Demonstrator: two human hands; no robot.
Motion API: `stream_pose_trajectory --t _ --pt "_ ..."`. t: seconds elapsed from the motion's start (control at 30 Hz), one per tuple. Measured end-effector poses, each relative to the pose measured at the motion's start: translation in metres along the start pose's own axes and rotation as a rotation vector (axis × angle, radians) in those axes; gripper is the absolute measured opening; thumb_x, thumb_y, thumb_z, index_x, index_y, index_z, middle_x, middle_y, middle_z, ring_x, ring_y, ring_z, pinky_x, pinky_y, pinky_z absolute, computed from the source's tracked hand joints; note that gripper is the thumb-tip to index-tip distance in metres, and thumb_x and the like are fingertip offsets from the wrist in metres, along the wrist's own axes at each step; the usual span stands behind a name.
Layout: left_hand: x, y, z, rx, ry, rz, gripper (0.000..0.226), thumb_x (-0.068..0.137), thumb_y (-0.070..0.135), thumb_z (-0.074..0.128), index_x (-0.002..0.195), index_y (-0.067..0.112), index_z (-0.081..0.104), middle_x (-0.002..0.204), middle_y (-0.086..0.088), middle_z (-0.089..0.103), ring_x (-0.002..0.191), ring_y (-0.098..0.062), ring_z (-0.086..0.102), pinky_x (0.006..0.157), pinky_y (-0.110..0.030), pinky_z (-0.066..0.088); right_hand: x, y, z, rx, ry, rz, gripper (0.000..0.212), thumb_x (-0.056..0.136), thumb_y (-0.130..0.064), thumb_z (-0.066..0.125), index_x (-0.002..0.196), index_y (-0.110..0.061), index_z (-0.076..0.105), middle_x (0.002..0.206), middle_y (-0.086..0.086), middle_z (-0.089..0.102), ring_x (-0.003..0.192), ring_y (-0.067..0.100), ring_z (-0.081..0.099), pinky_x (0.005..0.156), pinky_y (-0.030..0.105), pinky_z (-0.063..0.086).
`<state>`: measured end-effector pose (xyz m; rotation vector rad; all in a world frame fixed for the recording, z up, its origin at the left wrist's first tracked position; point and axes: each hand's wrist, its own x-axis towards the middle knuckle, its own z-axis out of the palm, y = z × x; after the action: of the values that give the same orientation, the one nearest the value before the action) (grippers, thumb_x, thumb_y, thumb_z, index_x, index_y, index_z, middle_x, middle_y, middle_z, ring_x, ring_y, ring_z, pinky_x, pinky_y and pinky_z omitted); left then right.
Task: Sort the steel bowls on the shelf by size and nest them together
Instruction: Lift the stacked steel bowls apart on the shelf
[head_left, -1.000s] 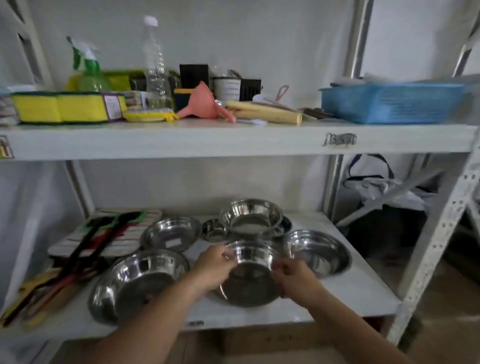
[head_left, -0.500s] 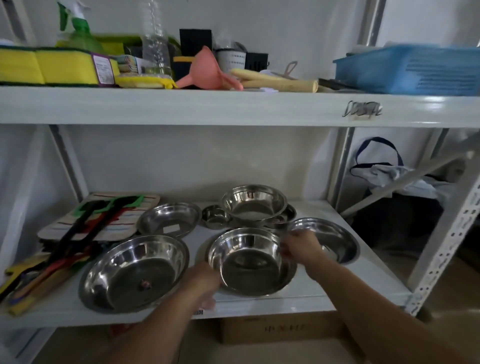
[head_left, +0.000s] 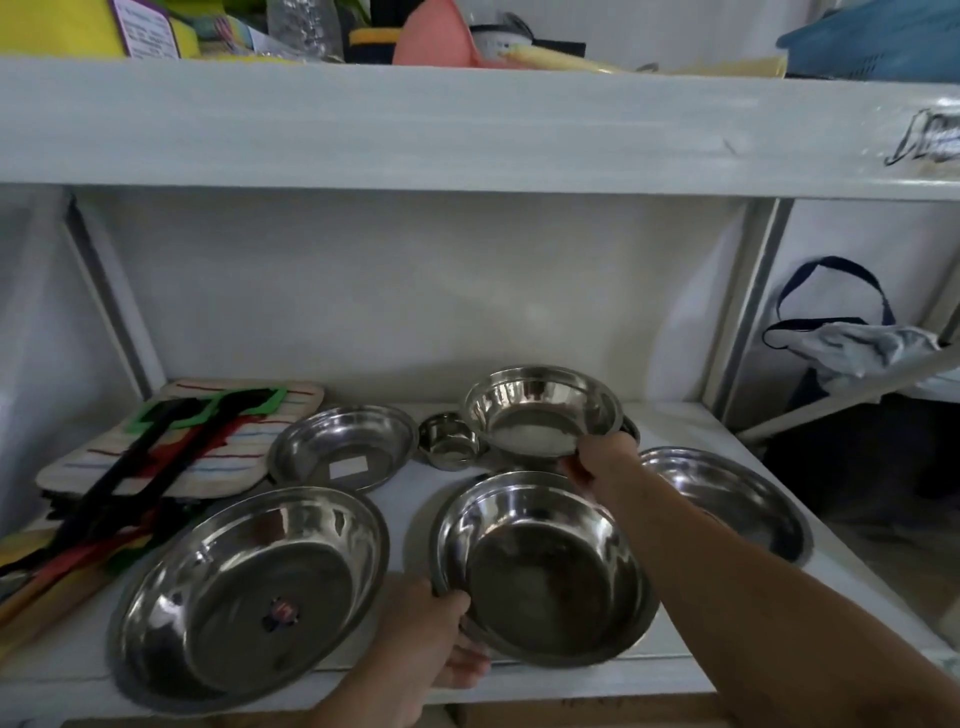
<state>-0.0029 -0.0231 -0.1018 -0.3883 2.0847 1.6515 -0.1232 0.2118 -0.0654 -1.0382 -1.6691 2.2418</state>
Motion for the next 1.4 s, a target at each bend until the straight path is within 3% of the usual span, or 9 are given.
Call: stream_pose_trajectory --t 0.2,0.33,0.47,0.7,0.87,0.97,1.07,1.23,1.4 --pt "-0.012 0.009 0.001 0.002 -0.015 0.017 0.022 0.103 0.004 0.046 0.089 0.000 0.062 0.051 -0.015 0.073 0.047 -0.026 0.072 0.051 -0.036 0.062 -0.012 -0.020 -0.017 -0.059 0.147 -0.095 0.014 0.097 -0.007 0.062 0.084 -0.004 0.063 0.071 0.013 0.060 0.057 0.024 0.061 0.040 0.029 0.055" --pt "-0.034 0.024 -0.006 -0.036 0.003 0.087 0.030 0.103 0.010 0.050 0.081 0.000 0.066 0.055 -0.014 0.073 0.057 -0.027 0.071 0.064 -0.039 0.063 -0.045 -0.042 -0.037 -0.101 0.101 -0.228 0.022 0.097 -0.012 0.058 0.081 0.003 0.060 0.061 0.014 0.053 0.033 0.018 0.050 0.026 0.021 0.034" --pt "-0.061 0.050 -0.033 -0.034 0.076 0.221 0.020 0.103 0.014 0.054 0.096 0.003 0.069 0.076 -0.019 0.077 0.061 -0.025 0.073 0.057 -0.034 0.063 -0.116 -0.057 -0.064 -0.145 -0.046 -0.282 0.019 0.094 -0.004 0.054 0.079 0.006 0.062 0.064 0.018 0.055 0.033 0.014 0.039 0.028 0.021 0.028" --pt "-0.087 0.067 -0.074 -0.033 0.149 0.314 0.022 0.106 0.010 0.046 0.104 -0.004 0.063 0.055 -0.016 0.073 0.046 -0.025 0.071 0.045 -0.032 0.062 -0.202 -0.036 -0.079 -0.351 -0.120 -0.331 0.018 0.093 -0.006 0.059 0.080 0.004 0.066 0.068 0.021 0.055 0.041 0.017 0.038 0.037 0.025 0.029" --pt "-0.104 0.063 -0.089 -0.015 0.129 0.347 0.025 0.105 0.015 0.048 0.106 -0.003 0.064 0.077 -0.027 0.077 0.054 -0.029 0.075 0.047 -0.032 0.062 -0.212 -0.019 -0.071 -0.431 -0.130 -0.346 0.021 0.092 -0.005 0.062 0.074 0.005 0.067 0.046 0.008 0.056 0.034 0.014 0.044 0.034 0.023 0.036" --pt "-0.106 0.061 -0.104 -0.010 0.118 0.347 0.026 0.105 0.018 0.050 0.108 -0.002 0.067 0.082 -0.025 0.080 0.071 -0.037 0.079 0.056 -0.037 0.066 -0.209 -0.009 -0.066 -0.485 -0.179 -0.373 0.016 0.091 -0.010 0.064 0.089 0.002 0.074 0.062 0.009 0.065 0.048 0.017 0.058 0.044 0.024 0.048" --pt "-0.112 0.059 -0.126 0.007 0.116 0.349 0.022 0.105 0.021 0.052 0.108 0.006 0.068 0.077 -0.016 0.082 0.068 -0.032 0.080 0.053 -0.033 0.063 -0.210 0.001 -0.051 -0.413 -0.321 -0.265 0.015 0.091 -0.007 0.067 0.102 -0.003 0.077 0.087 0.018 0.075 0.068 0.024 0.071 0.056 0.028 0.057" --pt "-0.116 0.063 -0.181 -0.078 0.096 0.376 0.030 0.109 0.019 0.042 0.122 0.007 0.067 0.103 -0.026 0.076 0.071 -0.027 0.073 0.055 -0.032 0.063 -0.215 0.004 0.002 -0.343 -0.363 -0.275 0.015 0.089 0.003 0.069 0.102 0.008 0.074 0.089 0.023 0.073 0.065 0.023 0.069 0.050 0.023 0.057" --pt "-0.101 0.058 -0.227 -0.306 0.277 0.396 0.036 0.108 0.037 0.041 0.105 0.015 0.070 0.077 -0.012 0.076 0.059 -0.024 0.077 0.053 -0.035 0.061 -0.223 0.018 0.065 -0.352 -0.403 -0.314 0.013 0.086 0.005 0.069 0.095 0.015 0.072 0.075 0.019 0.067 0.059 0.022 0.063 0.049 0.023 0.060"
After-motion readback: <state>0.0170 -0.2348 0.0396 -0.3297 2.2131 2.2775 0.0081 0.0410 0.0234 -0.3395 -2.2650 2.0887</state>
